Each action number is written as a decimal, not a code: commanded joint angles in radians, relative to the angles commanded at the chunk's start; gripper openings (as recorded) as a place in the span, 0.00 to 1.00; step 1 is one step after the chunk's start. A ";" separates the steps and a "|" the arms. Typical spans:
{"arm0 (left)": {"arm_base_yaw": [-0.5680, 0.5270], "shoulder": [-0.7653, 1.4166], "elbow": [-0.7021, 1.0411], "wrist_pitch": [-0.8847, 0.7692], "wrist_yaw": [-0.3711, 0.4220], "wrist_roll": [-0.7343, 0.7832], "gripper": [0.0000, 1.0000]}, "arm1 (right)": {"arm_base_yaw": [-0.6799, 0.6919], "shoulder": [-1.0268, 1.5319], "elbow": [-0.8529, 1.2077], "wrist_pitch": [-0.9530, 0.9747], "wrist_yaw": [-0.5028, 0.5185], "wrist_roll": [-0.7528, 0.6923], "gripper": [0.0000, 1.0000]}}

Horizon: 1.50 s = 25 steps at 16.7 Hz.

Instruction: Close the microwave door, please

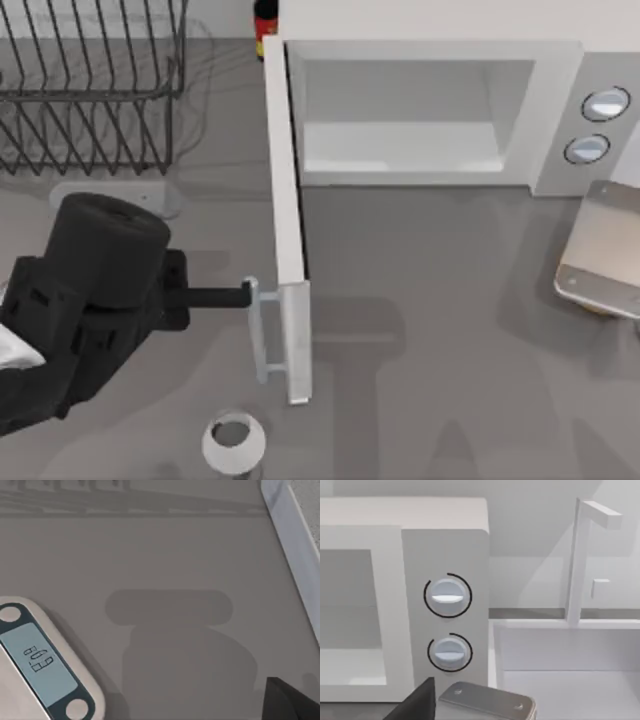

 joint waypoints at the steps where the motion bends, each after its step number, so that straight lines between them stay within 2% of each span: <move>1: -0.003 0.003 0.003 -0.001 -0.003 -0.003 0.00 | 0.000 0.000 0.000 0.000 0.000 0.000 1.00; 3: -0.040 0.041 0.039 -0.008 -0.032 -0.037 0.00 | 0.000 0.000 0.000 0.000 0.000 0.000 1.00; 10: -0.290 0.311 0.251 -0.050 -0.198 -0.231 0.00 | 0.000 0.000 0.000 0.000 0.000 0.000 1.00; 17: -0.323 0.356 0.298 -0.071 -0.217 -0.263 0.00 | 0.000 0.000 0.000 0.000 0.000 0.000 1.00; 22: -0.426 0.554 0.538 -0.157 -0.279 -0.360 0.00 | 0.000 0.000 0.000 0.000 0.000 0.000 1.00; 25: -0.467 0.631 0.623 -0.196 -0.303 -0.401 0.00 | 0.000 0.000 0.000 0.000 0.000 0.000 1.00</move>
